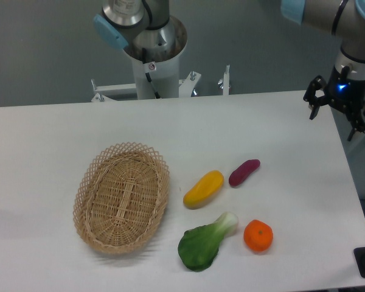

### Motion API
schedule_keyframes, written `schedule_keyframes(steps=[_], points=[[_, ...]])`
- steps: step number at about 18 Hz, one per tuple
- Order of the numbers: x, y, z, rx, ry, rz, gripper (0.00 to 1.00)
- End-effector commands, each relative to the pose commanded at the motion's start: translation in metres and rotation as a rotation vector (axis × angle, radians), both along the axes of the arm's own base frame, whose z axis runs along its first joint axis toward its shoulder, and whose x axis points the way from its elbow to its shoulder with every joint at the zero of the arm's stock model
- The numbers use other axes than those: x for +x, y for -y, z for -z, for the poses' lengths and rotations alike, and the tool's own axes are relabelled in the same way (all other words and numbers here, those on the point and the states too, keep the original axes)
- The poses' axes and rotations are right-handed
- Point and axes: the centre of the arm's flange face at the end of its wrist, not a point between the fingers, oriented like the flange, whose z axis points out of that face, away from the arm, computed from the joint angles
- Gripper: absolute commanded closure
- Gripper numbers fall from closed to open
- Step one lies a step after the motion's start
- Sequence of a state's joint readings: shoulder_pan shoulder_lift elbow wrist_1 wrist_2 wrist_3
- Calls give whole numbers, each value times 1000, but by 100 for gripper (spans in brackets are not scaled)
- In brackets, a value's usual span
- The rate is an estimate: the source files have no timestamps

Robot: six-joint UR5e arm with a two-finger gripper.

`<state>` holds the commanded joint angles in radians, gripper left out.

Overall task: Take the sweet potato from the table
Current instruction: 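Move the open gripper over the purple sweet potato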

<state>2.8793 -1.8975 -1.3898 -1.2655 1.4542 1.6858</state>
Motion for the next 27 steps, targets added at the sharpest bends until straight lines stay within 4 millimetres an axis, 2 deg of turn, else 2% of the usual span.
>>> schedule_keyframes(steps=[7, 11, 15, 20, 23, 27], points=[[5, 0, 13, -4, 25, -6, 0], [10, 1, 28, -12, 55, -4, 0], [18, -4, 54, -5, 56, -51, 0], [41, -25, 102, 8, 78, -139, 0], [61, -42, 143, -1, 116, -200, 0], [84, -44, 179, -7, 124, -204, 0]])
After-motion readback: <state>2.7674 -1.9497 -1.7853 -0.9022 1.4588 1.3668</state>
